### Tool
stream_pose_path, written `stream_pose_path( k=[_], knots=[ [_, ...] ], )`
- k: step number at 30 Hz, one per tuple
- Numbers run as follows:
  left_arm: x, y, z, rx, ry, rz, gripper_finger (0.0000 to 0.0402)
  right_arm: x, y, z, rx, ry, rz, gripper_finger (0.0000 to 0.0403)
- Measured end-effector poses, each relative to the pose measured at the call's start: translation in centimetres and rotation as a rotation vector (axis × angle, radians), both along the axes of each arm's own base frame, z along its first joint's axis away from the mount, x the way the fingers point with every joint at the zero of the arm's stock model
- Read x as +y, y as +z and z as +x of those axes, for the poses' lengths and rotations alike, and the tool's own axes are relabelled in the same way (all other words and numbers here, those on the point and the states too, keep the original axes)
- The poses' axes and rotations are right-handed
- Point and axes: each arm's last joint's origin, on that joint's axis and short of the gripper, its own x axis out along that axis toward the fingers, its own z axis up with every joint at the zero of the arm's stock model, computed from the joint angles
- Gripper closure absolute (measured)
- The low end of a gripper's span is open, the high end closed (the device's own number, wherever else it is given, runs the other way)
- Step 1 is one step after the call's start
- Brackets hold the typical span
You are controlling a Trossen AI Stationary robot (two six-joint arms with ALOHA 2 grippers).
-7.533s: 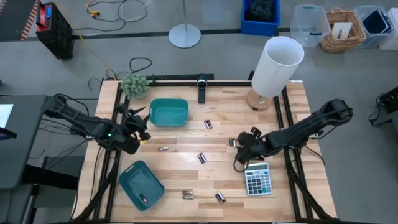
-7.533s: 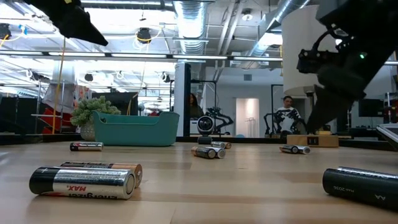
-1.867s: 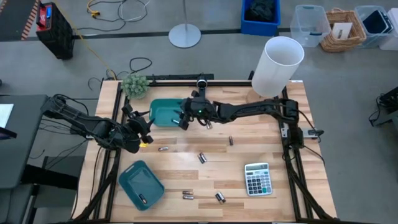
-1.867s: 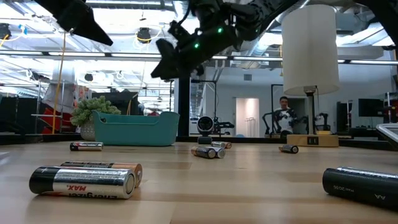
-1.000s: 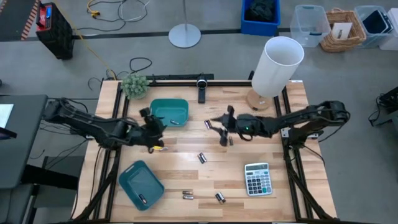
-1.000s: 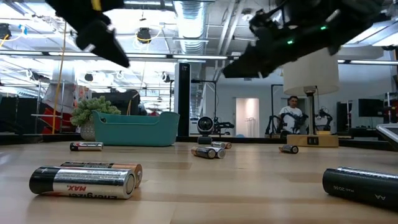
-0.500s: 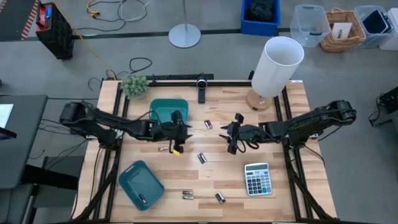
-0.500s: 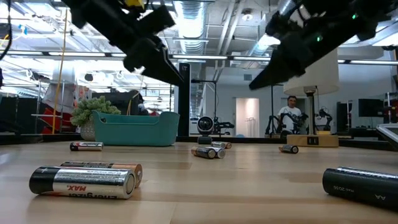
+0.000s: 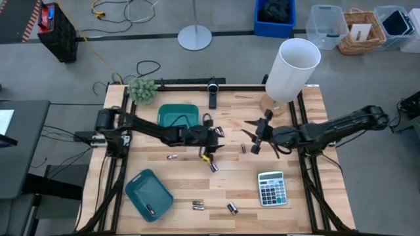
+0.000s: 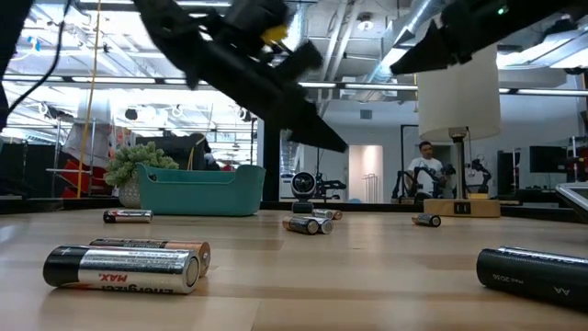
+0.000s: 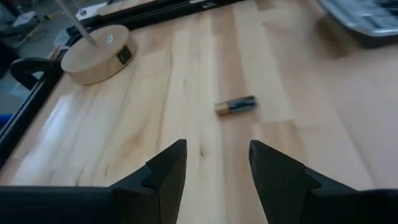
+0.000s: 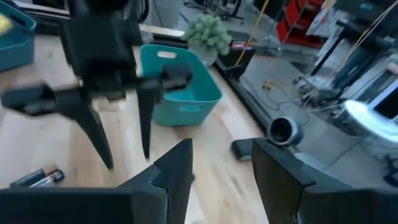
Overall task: Sort batteries
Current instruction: Put the black battery into the blue bin
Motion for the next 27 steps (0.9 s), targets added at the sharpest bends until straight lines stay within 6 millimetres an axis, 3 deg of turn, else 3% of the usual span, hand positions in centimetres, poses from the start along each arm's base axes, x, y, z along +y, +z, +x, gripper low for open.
stream_pose_path(
  k=[5,9,15,27],
  knots=[
    [1.0,-0.8,2.9,0.053,-0.028,0.056,0.0233,-0.2,1.2,-1.8,-0.019,0.009,-0.013,0.0223],
    [1.7,-0.2,4.5,0.039,-0.065,0.069,0.0233,-0.2,2.0,-3.3,-0.047,0.02,-0.003,0.0223],
    [3.4,0.8,4.9,0.003,-0.125,0.073,0.0233,-0.4,2.0,-4.7,-0.037,-0.015,0.041,0.0223],
    [5.0,0.3,5.1,-0.003,-0.302,0.092,0.0233,-0.3,1.7,-4.6,-0.03,-0.016,0.075,0.0223]
  ],
)
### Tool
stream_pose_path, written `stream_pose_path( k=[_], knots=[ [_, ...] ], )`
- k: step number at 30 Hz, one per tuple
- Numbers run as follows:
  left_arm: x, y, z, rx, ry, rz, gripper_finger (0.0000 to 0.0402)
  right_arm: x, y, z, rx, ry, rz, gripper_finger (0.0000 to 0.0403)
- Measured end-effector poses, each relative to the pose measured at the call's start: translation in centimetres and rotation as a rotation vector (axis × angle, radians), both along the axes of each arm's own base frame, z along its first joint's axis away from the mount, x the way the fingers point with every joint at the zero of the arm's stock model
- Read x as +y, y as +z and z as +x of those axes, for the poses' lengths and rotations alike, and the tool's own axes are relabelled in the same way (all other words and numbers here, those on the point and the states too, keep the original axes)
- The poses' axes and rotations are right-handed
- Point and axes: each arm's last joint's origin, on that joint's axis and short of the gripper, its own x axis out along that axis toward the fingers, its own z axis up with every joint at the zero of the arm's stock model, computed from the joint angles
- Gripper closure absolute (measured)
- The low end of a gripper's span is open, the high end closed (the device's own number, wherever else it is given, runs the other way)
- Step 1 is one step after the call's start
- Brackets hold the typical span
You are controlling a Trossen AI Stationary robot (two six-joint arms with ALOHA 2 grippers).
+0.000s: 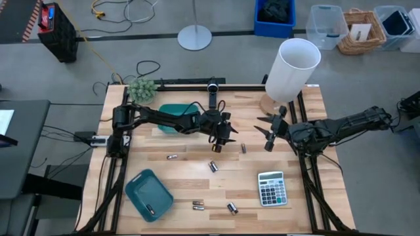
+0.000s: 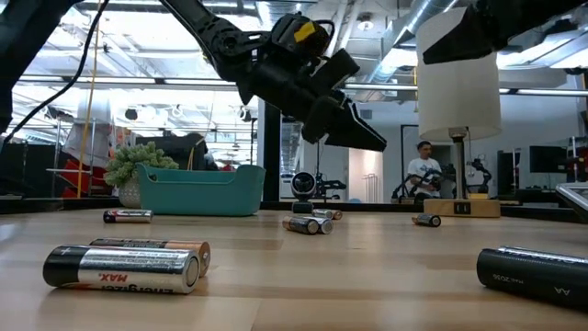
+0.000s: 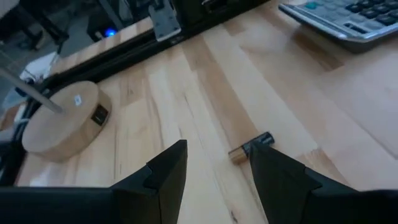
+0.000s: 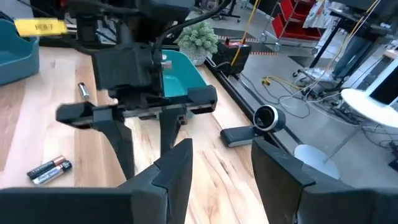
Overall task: Sort batteries
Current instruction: Put the black battery into the blue bin
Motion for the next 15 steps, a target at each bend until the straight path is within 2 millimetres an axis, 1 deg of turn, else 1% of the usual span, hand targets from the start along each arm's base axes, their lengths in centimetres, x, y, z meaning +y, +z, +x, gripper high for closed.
stream_pose_path(
  k=[2,3,5,6,8,10,15],
  knots=[
    [0.2,-0.4,0.3,0.01,-0.005,-0.006,0.0233,0.2,-0.1,0.0,0.004,0.008,0.012,0.0223],
    [0.3,-1.0,0.6,0.025,-0.019,-0.015,0.0233,0.3,-0.2,0.0,0.006,0.016,0.015,0.0223],
    [0.4,-0.8,1.6,-0.007,-0.026,-0.013,0.0233,0.6,-0.2,0.1,0.002,0.031,0.02,0.0223],
    [0.4,-1.2,1.8,0.022,-0.038,-0.02,0.0233,0.8,-0.2,0.0,0.006,0.04,0.02,0.0223],
    [0.5,-1.2,2.8,0.021,-0.057,-0.012,0.0233,1.1,-0.1,0.0,-0.005,0.057,0.025,0.0223],
    [0.5,-1.7,3.2,0.063,-0.094,-0.025,0.0233,1.3,-0.2,0.0,0.002,0.07,0.024,0.0223],
    [0.3,-1.5,4.5,0.087,-0.217,-0.047,0.0233,1.6,-0.2,-0.1,0.002,0.087,0.026,0.0223]
  ],
)
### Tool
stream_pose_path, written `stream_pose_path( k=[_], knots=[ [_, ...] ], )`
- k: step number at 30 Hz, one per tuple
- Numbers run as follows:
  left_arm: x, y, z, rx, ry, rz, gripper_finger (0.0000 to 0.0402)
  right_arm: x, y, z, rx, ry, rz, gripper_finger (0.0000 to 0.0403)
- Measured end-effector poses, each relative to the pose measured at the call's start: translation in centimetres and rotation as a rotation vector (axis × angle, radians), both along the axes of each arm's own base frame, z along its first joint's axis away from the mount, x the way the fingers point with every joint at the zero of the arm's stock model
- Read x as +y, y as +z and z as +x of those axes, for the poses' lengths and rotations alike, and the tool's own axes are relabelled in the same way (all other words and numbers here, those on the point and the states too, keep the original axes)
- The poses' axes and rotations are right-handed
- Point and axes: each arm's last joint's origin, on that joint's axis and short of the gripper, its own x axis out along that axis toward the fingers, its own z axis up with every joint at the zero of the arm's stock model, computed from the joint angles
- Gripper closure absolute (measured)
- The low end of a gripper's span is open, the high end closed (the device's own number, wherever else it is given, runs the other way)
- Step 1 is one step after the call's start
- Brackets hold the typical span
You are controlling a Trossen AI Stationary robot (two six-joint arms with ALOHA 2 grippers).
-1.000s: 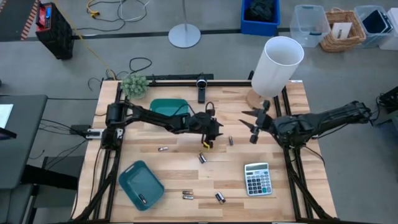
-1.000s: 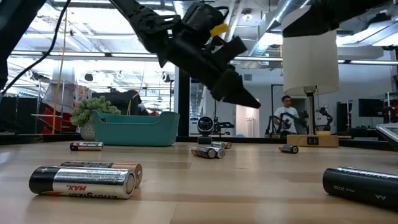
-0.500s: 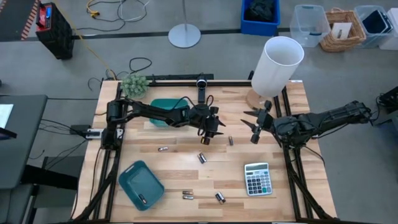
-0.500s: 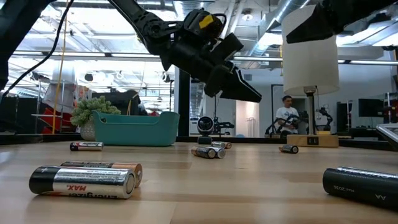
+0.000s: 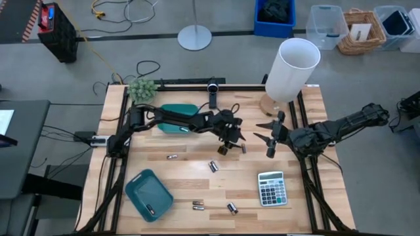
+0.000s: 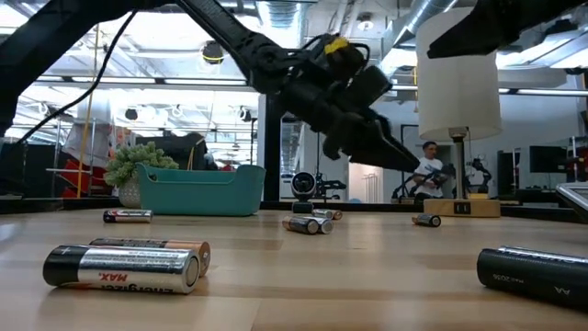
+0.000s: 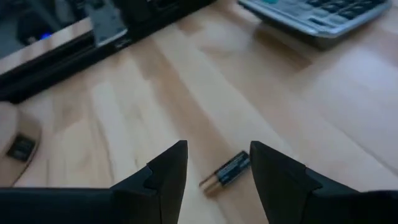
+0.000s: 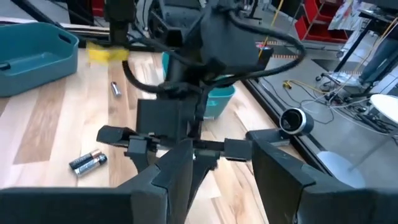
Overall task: Sort batteries
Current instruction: Put the black battery into the blue bin
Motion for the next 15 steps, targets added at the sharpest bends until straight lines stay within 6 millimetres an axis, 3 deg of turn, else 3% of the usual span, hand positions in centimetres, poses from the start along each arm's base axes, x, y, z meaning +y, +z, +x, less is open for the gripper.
stream_pose_path(
  k=[9,15],
  knots=[
    [-0.4,-1.9,2.7,0.128,-0.097,0.006,0.0207,0.0,0.0,0.0,0.003,0.005,-0.006,0.0223],
    [-0.6,-2.7,3.3,0.14,-0.116,0.026,0.0179,0.0,0.0,0.0,0.005,0.006,-0.008,0.0223]
  ],
)
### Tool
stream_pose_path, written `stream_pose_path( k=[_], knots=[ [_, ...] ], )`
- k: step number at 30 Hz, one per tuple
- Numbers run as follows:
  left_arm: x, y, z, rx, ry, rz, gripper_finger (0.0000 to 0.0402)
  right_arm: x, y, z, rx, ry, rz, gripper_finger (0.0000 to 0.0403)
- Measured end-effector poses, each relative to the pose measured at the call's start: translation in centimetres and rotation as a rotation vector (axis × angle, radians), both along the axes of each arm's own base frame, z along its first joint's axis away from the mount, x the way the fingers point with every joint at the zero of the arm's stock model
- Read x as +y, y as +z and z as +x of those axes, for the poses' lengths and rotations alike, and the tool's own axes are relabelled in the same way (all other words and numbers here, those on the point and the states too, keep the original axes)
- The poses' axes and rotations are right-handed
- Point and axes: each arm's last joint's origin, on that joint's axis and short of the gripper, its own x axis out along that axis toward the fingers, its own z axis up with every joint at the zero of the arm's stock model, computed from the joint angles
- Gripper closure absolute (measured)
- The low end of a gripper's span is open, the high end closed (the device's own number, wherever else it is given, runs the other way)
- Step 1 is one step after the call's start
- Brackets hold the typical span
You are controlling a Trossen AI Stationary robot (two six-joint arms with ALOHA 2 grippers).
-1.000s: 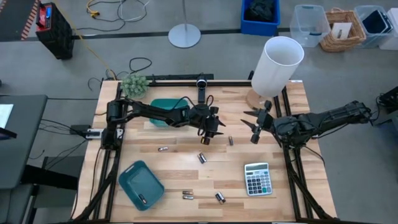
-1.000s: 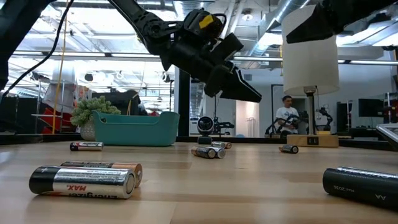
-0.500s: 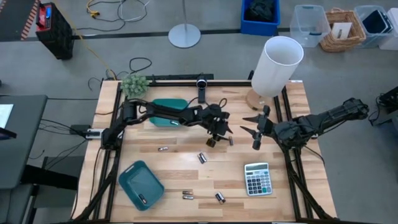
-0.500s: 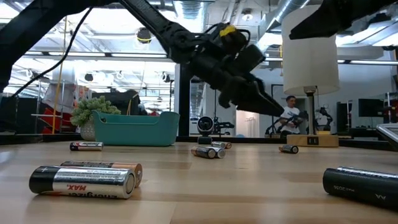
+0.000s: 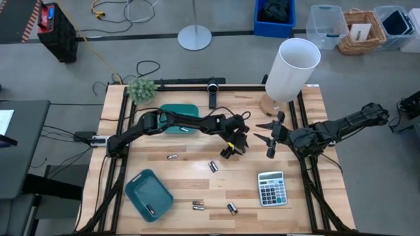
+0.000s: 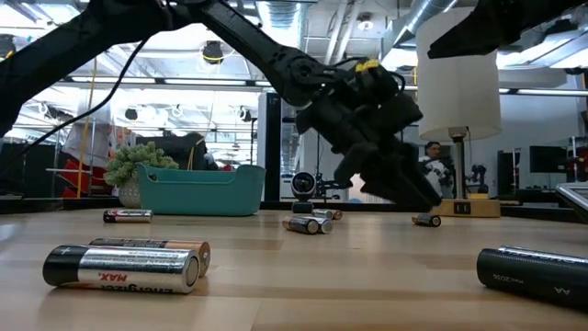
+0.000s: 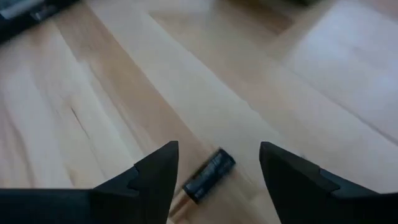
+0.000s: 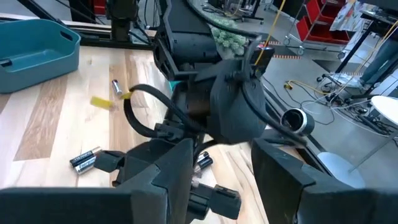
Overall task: Sort batteries
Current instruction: Put the black battery into the blue bin
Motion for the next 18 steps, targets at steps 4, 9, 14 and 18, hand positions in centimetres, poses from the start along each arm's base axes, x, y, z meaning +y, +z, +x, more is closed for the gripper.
stream_pose_path(
  k=[4,9,14,18],
  knots=[
    [0.15,0.24,-0.05,-0.001,0.006,0.029,0.0177,0.0,-0.02,-0.01,0.006,0.003,-0.008,0.0223],
    [0.25,0.05,-0.11,0.004,0.003,0.049,0.0177,0.0,-0.03,-0.01,0.008,0.004,-0.011,0.0223],
    [0.31,-0.02,-0.14,0.011,0.016,0.065,0.0177,0.0,-0.03,0.0,0.007,0.003,-0.01,0.0223],
    [0.44,0.01,-0.13,0.008,0.02,0.064,0.0177,0.0,-0.03,0.0,0.007,0.004,-0.01,0.0223]
  ],
)
